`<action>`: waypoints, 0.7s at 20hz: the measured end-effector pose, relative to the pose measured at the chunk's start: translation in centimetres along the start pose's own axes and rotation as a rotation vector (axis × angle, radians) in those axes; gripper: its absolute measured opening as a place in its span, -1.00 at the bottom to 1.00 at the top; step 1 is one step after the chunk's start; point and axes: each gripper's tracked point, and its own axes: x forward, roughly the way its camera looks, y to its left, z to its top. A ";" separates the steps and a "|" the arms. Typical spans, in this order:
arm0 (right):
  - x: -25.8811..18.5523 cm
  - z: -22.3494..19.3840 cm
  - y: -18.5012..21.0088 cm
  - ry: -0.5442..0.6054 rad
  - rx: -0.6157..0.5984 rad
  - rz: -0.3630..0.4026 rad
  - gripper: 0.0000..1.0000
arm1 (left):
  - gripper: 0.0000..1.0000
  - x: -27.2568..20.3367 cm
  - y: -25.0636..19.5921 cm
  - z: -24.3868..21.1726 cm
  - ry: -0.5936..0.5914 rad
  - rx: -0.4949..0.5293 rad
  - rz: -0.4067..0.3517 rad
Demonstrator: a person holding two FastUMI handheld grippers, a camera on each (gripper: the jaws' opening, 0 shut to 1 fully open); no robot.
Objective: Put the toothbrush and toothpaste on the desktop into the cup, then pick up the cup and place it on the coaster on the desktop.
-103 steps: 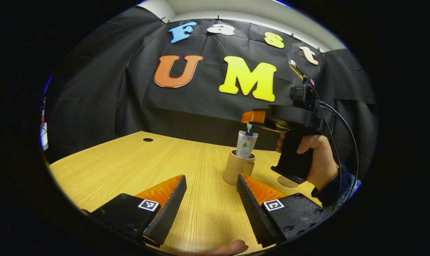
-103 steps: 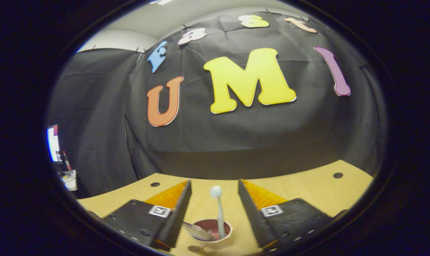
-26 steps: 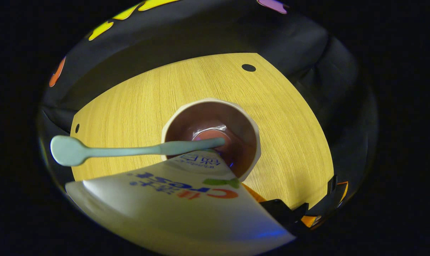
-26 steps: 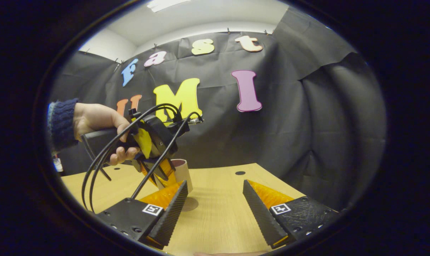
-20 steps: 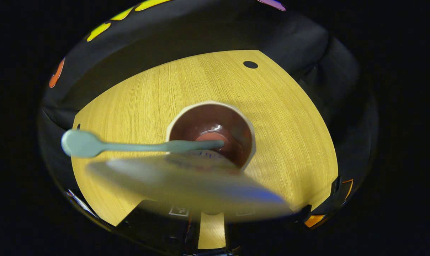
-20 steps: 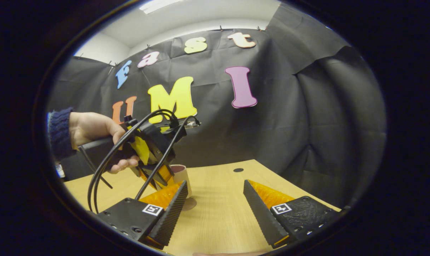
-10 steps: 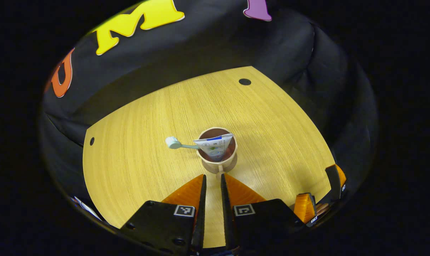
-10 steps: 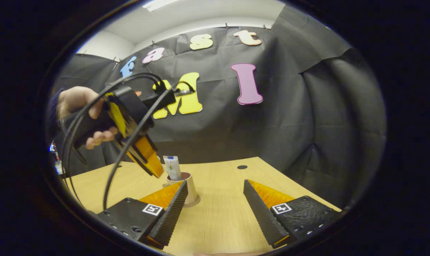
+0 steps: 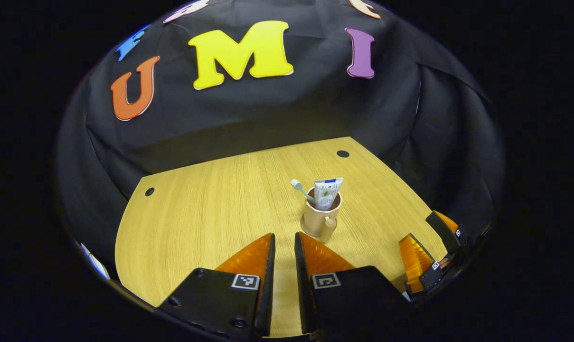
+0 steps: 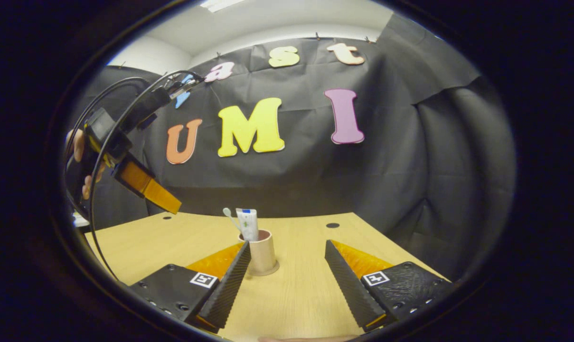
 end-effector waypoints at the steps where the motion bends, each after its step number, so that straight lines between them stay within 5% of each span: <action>1: 0.0 -0.1 0.2 -0.002 -0.005 -0.003 0.90 | -0.45 -0.1 0.1 0.1 -0.041 -0.013 0.003; 3: -0.3 -0.1 0.3 -0.002 -0.029 -0.039 0.80 | -0.36 -1.0 1.1 -0.7 -0.141 -0.031 0.000; 4: -0.5 0.2 0.5 -0.011 -0.050 -0.055 0.89 | -0.16 -1.5 1.7 -0.9 -0.192 -0.027 0.019; 6: -0.9 0.8 1.1 -0.034 -0.080 -0.079 0.82 | -0.26 -2.6 3.0 -1.2 -0.294 -0.007 0.068; 9: -1.3 0.9 2.3 -0.052 -0.108 -0.106 0.90 | 0.15 -3.3 3.0 -2.6 -0.412 -0.045 0.090; 11: -1.7 1.0 3.9 -0.058 -0.130 -0.096 0.83 | 0.21 -3.8 3.1 -2.6 -0.506 -0.054 0.103; 14: -2.2 0.9 5.2 -0.084 -0.132 -0.076 0.89 | 0.75 -6.1 2.4 -2.1 -0.606 0.065 0.131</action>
